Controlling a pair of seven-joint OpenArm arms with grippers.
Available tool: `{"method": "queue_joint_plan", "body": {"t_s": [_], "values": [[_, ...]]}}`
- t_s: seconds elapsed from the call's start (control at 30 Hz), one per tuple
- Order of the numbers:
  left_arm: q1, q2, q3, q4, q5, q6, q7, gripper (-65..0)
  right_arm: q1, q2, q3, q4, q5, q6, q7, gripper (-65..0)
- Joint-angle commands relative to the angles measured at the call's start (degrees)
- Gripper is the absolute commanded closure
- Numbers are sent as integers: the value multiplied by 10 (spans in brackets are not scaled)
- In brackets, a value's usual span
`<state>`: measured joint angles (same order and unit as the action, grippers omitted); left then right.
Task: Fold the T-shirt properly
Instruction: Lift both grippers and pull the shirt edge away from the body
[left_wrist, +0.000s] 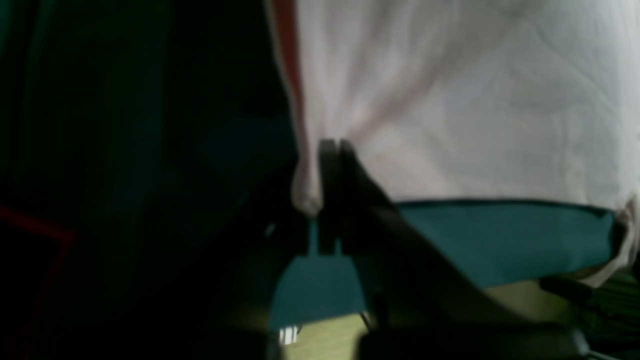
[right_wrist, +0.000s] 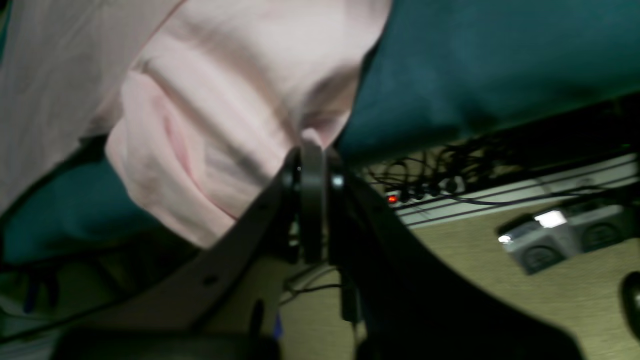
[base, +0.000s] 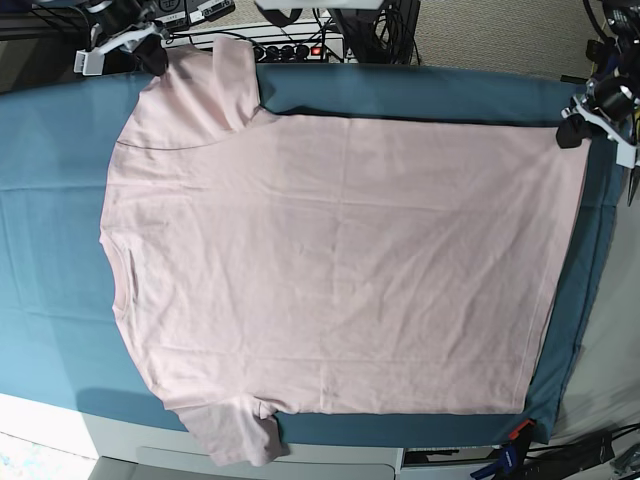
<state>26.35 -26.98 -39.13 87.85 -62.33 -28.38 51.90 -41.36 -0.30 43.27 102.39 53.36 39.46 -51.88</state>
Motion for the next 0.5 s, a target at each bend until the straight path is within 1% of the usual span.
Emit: {"method": "queue_joint_plan", "body": {"t_s": [0.0, 0.07, 0.23, 0.3, 0.47], "values": [[6, -13, -7, 9, -10, -3, -6, 0, -14, 10, 4, 23, 9, 5, 8, 0], [12, -12, -7, 9, -10, -3, -4, 0, -29, 14, 4, 51, 3, 5, 8, 0], [28, -12, -7, 9, -38, -28, 10, 0, -67, 14, 24, 115, 0, 5, 8, 0], [38, -12, -7, 9, -46, -30, 12, 0, -78, 14, 36, 129, 0, 5, 8, 0], [63, -9, -8, 9, -55, -32, 14, 0, -101, 14, 70, 134, 26, 5, -1, 0]]}}
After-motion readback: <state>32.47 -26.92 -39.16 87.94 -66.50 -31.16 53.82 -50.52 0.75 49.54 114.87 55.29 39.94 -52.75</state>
